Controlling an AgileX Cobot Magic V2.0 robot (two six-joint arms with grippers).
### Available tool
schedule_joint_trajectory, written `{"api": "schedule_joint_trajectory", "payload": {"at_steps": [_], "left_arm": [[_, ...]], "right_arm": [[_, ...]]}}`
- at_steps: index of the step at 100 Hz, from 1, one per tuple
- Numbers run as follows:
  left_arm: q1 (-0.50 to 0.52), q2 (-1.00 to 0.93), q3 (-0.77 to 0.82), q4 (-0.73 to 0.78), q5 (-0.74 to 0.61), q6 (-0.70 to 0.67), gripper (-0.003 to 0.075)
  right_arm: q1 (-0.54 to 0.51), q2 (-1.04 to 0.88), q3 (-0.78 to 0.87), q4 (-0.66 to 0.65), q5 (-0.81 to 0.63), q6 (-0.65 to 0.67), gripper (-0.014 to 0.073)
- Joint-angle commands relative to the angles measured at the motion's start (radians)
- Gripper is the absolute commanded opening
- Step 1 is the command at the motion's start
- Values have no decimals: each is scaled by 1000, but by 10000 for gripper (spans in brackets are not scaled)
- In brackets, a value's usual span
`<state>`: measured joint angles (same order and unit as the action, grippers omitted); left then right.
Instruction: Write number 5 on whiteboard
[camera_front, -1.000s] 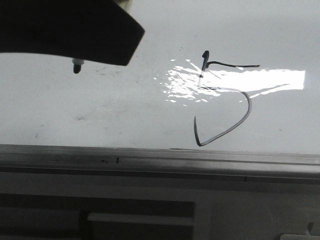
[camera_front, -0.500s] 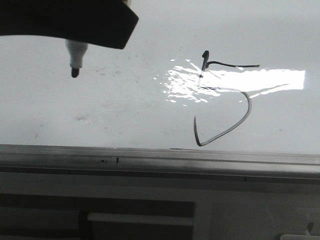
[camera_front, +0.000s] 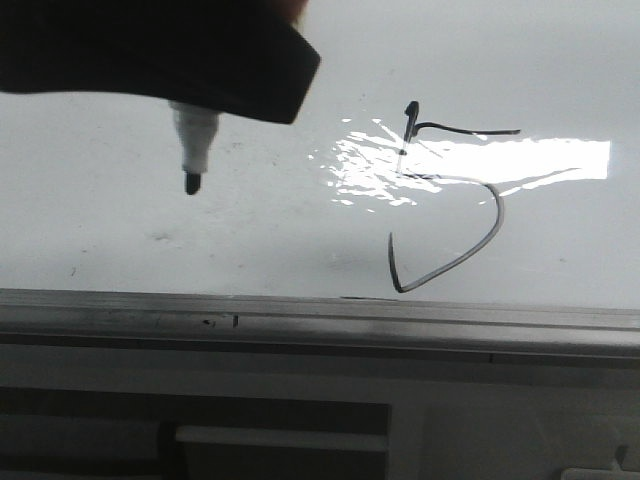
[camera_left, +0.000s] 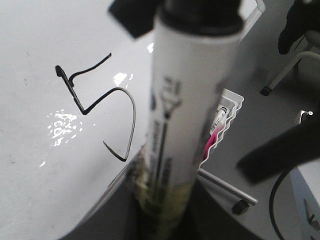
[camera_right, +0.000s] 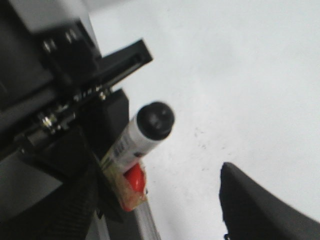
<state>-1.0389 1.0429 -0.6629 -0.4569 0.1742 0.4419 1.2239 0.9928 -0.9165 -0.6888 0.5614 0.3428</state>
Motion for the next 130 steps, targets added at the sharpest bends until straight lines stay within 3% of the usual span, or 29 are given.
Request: {"api": "schedule_joint_trajectory", "payload": {"at_steps": [1,10,24,42,89,130], "left_arm": [[12,29,-36,-112,-95,-14,-20],[59,62,-36,-217,-120,-14,-20],[159,105,-36,-279,-151,-14,-20],[231,176,-36,-305,-156,-14,-20],[231,330,-125,-320,-160,-14,-20],[259,347,-125,-320,-165,-14,-20]], "right_arm": [[-3,-83,-31,-102,-19,68,435],[-3,-151,-31,-181,62,158,298],[-3,-261,-31,-200,203,183,-74],[-3,-363,-31,-200,255,183,-58],[-3,-393,2,-195,271,199,-58],[-3,-393,2,-193,271,219,-59]]}}
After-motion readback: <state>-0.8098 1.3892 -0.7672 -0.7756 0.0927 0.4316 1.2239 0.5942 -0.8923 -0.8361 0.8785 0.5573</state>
